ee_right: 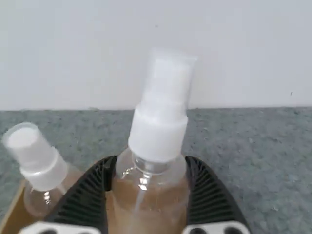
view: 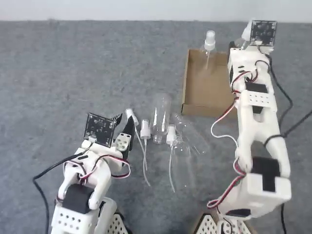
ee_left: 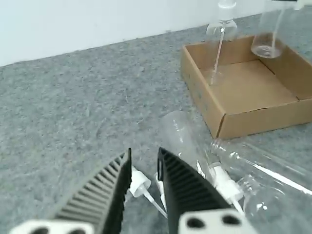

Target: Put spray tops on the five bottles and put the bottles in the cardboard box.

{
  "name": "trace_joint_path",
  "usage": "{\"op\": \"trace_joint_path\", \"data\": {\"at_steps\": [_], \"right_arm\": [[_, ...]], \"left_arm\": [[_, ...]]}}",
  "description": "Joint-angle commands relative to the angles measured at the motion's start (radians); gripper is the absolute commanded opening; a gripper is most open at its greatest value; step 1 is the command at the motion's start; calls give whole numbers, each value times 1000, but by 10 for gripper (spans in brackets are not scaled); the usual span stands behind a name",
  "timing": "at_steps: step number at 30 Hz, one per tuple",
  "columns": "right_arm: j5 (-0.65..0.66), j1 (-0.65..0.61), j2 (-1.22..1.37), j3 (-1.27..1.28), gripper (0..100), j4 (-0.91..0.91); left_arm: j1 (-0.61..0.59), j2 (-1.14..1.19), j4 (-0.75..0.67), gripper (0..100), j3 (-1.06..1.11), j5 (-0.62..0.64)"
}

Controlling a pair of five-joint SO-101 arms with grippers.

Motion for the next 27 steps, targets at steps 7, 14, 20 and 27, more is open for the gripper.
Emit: {"op": "trace_joint_path", "data": {"at_steps": [7,14,20,27], "right_arm": [[14,12,136,-71,6,-240],[14,2,209,-71,6,-272],[14,-5,232,-71,6,-272],[14,-5,232,-69,6,-263]], "left_arm": [[-6,-18,-34,73,2,-6],[-6,-18,-34,73,2,-6],[-6,-18,-34,73,2,-6],[-6,-18,-34,73,2,-6]]}}
